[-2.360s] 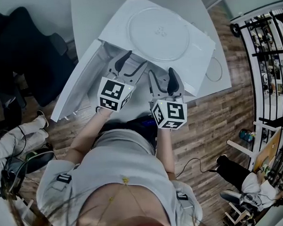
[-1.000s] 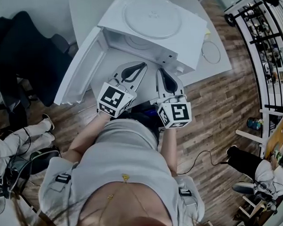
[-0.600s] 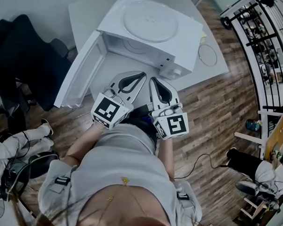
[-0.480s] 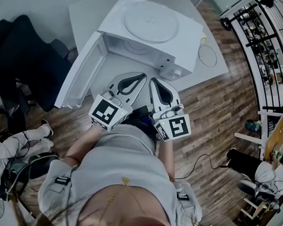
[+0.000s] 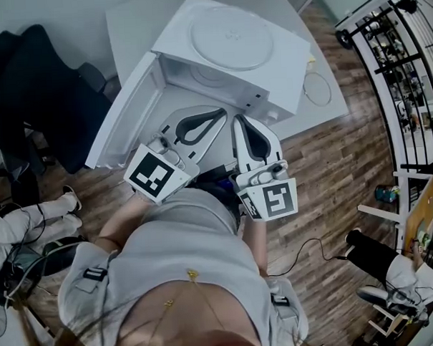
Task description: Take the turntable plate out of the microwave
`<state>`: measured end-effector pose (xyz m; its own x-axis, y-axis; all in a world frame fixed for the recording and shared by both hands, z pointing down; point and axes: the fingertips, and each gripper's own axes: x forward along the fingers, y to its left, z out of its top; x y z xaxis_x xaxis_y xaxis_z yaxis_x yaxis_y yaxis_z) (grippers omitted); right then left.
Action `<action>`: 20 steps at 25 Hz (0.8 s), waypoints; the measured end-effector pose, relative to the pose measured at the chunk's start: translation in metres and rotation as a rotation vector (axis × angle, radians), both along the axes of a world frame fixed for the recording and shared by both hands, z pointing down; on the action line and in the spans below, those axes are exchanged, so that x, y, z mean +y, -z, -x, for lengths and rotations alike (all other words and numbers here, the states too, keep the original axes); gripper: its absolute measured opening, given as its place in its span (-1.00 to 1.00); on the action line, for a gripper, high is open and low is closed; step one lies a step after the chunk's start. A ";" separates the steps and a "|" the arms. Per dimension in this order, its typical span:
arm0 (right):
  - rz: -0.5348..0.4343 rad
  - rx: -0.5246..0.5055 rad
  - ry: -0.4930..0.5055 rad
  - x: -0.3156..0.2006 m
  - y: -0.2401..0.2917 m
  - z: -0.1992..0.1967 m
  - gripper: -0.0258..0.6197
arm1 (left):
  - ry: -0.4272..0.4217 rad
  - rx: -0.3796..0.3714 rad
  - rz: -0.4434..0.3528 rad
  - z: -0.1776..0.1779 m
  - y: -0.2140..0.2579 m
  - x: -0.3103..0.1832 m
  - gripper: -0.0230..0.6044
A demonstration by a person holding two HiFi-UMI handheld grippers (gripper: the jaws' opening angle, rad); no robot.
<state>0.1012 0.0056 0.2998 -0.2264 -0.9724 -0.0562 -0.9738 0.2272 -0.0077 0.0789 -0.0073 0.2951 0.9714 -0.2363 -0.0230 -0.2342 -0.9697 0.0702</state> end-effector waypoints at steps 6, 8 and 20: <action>0.017 0.010 0.013 0.000 0.002 0.003 -0.87 | -0.023 -0.023 0.007 0.003 -0.004 0.003 -0.82; 0.030 0.012 0.015 0.000 -0.001 0.005 -0.87 | -0.025 -0.034 0.019 0.004 -0.007 0.004 -0.82; 0.067 0.011 0.032 -0.001 -0.009 0.005 -0.87 | -0.014 -0.053 0.056 0.004 -0.017 -0.001 -0.82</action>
<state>0.0957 0.0043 0.3092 -0.2575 -0.9662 0.0118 -0.9662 0.2573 -0.0138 0.0746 -0.0085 0.3122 0.9741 -0.2225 0.0411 -0.2258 -0.9677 0.1119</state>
